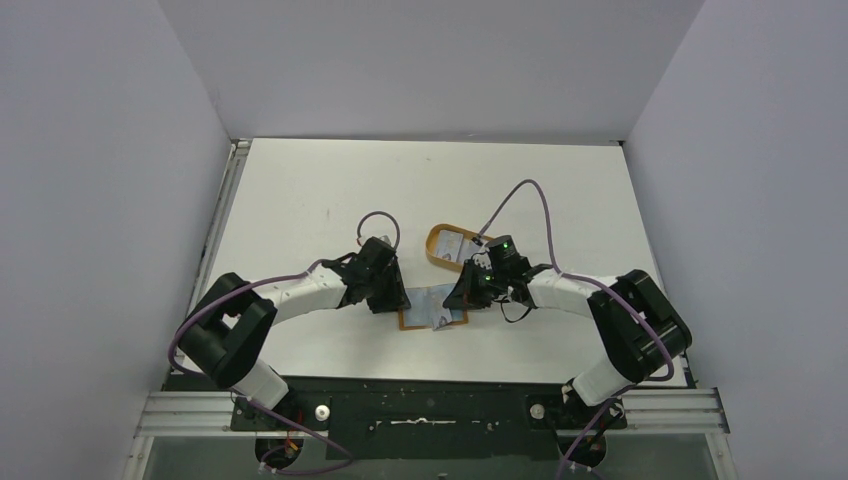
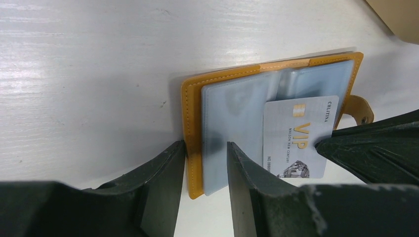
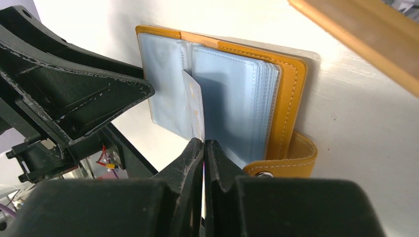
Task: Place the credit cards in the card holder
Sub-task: Insert the credit card into the card holder.
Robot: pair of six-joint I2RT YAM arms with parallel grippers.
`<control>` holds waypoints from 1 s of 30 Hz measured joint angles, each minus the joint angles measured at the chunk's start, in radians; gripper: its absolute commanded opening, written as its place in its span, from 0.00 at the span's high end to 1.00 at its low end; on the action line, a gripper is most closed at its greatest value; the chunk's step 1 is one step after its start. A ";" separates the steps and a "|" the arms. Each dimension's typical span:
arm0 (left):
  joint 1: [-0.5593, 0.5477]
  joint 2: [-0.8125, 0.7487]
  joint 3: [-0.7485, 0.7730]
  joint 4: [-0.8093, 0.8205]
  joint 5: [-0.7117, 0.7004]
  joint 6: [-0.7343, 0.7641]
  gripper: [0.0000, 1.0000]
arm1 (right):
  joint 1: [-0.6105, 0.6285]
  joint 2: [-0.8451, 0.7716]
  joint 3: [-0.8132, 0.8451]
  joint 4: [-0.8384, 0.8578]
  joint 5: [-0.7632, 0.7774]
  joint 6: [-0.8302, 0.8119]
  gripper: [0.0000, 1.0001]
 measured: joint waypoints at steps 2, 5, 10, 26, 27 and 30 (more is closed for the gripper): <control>0.000 0.001 0.002 -0.001 0.000 0.002 0.65 | 0.000 0.002 0.001 0.000 0.000 -0.006 1.00; 0.000 0.003 0.004 -0.004 0.000 0.003 0.65 | 0.000 0.010 0.001 0.002 -0.001 -0.009 1.00; 0.000 0.006 0.009 -0.008 0.000 0.010 0.65 | 0.000 0.039 0.010 0.015 -0.008 -0.008 1.00; -0.001 0.012 0.015 -0.012 0.002 0.011 0.65 | 0.015 0.058 0.011 0.099 0.001 0.030 1.00; -0.001 0.012 0.015 -0.012 0.002 0.011 0.65 | 0.016 0.058 0.011 0.099 0.003 0.032 1.00; -0.001 0.012 0.015 -0.012 0.002 0.010 0.65 | 0.018 0.064 0.011 0.099 0.016 0.040 1.00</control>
